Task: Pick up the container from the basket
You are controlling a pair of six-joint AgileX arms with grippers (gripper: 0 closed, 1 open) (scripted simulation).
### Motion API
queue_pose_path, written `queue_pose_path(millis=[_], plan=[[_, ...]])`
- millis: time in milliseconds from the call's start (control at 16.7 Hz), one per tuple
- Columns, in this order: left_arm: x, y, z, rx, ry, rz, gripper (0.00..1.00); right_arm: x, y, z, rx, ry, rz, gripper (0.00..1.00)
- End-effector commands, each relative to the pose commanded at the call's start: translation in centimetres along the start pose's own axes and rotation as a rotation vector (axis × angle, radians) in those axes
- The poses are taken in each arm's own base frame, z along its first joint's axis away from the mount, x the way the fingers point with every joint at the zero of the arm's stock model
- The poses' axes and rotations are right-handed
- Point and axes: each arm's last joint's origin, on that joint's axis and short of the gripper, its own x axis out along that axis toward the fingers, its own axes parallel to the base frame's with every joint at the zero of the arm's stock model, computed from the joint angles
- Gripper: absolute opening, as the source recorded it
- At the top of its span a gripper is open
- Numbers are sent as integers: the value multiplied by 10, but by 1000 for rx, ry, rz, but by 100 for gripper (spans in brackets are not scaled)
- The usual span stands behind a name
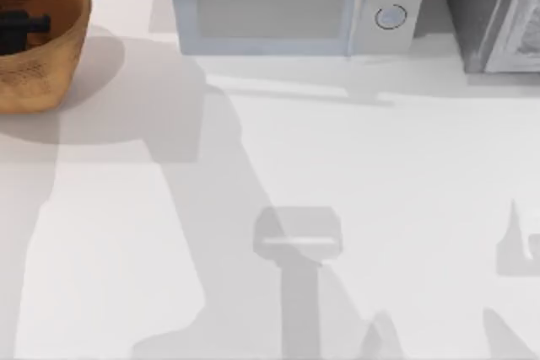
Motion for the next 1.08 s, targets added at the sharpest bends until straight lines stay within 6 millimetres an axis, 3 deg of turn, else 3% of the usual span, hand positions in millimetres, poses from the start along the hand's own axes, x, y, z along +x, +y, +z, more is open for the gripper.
queue_pose_path(millis=[480,540,720,840,1080], plan=[[0,0,0,0,0,0,0,0,0,0,0,0,0,100],[-19,1,2,-5,-35,10,0,0,0,0,0,0,0,100],[-25,-5,1,2,-52,1,0,0,0,0,0,0,0,100],[-41,-17,-2,17,-88,-17,0,0,0,0,0,0,0,100],[-95,-51,-27,58,-208,-67,0,0,0,0,0,0,0,100]])
